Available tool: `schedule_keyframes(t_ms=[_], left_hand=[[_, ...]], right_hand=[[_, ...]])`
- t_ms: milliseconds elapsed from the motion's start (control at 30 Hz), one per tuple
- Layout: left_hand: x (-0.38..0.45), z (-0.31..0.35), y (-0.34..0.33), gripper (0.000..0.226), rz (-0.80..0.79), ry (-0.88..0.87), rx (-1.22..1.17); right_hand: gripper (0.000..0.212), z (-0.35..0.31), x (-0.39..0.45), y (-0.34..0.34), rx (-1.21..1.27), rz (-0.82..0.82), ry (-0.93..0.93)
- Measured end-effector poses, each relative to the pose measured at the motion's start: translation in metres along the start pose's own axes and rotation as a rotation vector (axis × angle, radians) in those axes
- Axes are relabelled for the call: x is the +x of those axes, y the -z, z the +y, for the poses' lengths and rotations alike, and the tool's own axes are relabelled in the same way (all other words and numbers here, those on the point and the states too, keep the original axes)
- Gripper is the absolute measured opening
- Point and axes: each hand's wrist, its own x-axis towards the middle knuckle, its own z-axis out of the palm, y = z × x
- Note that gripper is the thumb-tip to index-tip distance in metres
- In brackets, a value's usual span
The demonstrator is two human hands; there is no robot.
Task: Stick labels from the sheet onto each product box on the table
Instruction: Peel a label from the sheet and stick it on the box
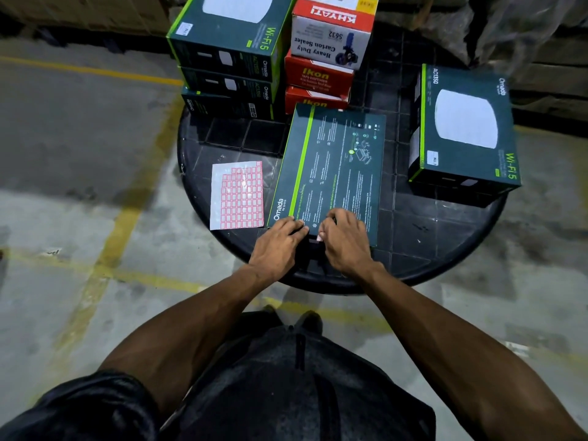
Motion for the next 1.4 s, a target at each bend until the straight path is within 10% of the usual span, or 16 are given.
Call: schedule_keyframes(t_ms=[1400], left_hand=[[0.0, -0.002, -0.003, 0.053, 0.012, -0.021, -0.004]], right_hand=[[0.024, -0.001, 0.014, 0.004, 0.117, -0.004, -0.152]])
